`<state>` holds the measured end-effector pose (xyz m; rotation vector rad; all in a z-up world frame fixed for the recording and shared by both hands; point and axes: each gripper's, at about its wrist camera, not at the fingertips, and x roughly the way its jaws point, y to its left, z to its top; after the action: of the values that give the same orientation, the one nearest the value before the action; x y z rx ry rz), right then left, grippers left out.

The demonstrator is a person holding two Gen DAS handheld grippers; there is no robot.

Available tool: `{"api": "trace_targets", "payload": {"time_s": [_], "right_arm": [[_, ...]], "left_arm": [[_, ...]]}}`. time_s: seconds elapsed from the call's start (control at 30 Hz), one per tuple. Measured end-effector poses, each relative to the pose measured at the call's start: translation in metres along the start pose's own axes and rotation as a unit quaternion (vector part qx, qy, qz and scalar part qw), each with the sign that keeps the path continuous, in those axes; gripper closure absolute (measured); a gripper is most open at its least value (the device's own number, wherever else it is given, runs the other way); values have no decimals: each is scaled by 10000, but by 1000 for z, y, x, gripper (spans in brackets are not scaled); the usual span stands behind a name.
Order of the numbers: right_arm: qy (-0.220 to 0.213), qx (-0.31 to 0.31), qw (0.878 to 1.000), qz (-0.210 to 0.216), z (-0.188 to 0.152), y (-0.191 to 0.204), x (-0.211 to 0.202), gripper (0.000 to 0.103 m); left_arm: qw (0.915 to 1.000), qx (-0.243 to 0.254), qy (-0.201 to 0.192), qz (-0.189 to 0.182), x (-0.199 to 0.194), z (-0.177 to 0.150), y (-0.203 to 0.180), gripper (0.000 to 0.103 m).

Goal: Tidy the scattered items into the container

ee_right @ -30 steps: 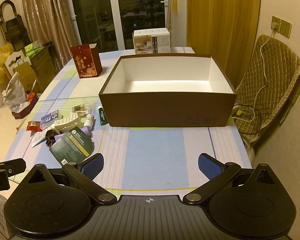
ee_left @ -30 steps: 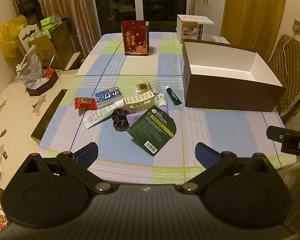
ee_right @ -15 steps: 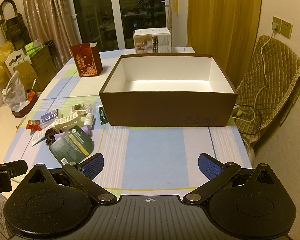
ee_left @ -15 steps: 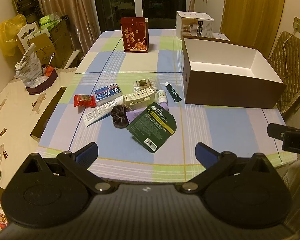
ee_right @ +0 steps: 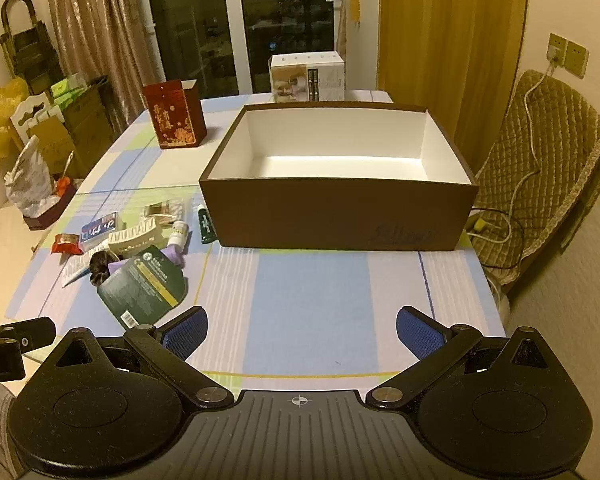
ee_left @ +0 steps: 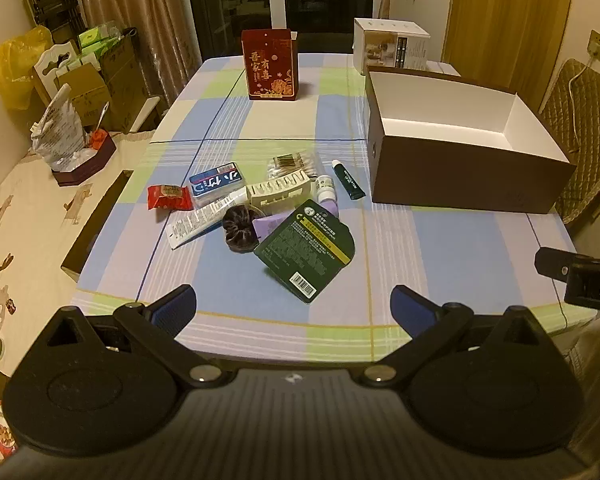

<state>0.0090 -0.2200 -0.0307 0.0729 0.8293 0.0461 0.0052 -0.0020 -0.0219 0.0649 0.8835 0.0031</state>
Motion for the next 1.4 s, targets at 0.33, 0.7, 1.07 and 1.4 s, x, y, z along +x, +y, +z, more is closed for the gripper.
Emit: {"api": "trace_targets", "payload": {"time_s": [0.33,0.7,1.07,1.4], "right_arm": [[41,-18,10000,1,-1,0,3,0],[79,-66,9999,-3,-1,3,7,0],[-11,-112,9998,170,0,9,15,0],[556,160,9959,695,-4,12,52,0]], "left_arm": [[10000,-11,72,3,4,2,1,1],[9999,-33,83,-146,9,1,1,1],[9994,-124,262,-201,26,-1,13,1],[9993,-136,109,-335,39,3,40,1]]}}
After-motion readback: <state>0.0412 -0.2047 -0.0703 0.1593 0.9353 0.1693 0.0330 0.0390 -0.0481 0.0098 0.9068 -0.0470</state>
